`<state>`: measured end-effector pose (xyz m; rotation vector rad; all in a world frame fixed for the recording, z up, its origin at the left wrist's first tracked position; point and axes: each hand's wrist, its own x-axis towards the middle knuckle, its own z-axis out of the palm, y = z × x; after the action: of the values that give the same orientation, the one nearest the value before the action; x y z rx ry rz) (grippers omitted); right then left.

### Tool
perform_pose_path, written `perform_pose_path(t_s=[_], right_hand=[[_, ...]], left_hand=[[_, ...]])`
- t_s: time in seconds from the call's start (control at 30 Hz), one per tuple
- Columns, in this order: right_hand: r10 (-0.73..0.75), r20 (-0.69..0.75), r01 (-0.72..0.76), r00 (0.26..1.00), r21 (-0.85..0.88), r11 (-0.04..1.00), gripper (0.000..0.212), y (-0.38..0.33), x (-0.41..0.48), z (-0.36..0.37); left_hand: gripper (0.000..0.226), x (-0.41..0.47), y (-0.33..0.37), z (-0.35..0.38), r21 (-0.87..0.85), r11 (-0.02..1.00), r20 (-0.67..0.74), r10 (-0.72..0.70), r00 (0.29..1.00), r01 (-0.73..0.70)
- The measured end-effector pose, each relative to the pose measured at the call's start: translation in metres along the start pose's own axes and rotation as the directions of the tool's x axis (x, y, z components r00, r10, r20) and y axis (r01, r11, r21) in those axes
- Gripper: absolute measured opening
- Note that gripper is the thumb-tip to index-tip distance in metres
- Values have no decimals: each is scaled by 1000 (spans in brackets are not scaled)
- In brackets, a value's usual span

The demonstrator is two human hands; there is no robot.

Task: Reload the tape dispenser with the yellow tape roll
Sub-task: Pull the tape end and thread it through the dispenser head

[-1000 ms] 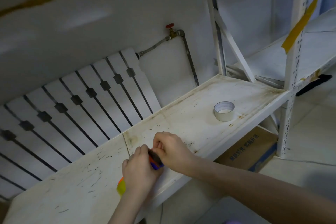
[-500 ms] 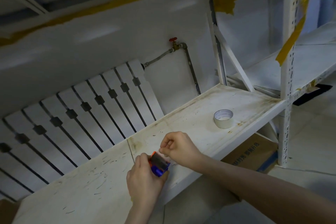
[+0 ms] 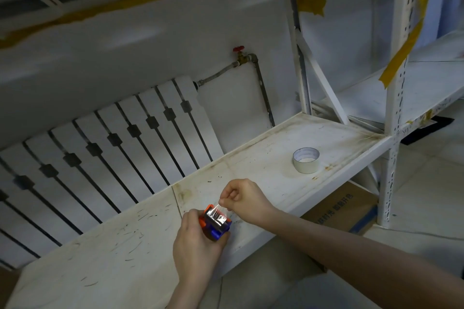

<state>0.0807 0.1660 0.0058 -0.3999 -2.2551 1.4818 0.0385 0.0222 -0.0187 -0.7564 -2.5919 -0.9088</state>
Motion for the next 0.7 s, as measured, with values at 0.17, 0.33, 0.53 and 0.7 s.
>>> perform_pose_path(t_s=[0.17,0.33,0.53,0.7], right_hand=[[-11,-6,11,1000,9,1000,17,-3,-1,2],[-259,27,258,965,-256,932,6,-18,-16,8],[-338,86,347,937,-319,882,10,-19,-24,17],[-223,-17,216,975,-194,957,10,-31,-25,11]], left_hand=[[58,3,-2,1,-8,1000,5,-10,1000,10],[44,11,-8,3,68,995,24,76,997,-77],[31,15,-7,5,121,990,61,59,996,-66],[31,18,-5,-1,185,980,167,40,985,-72]])
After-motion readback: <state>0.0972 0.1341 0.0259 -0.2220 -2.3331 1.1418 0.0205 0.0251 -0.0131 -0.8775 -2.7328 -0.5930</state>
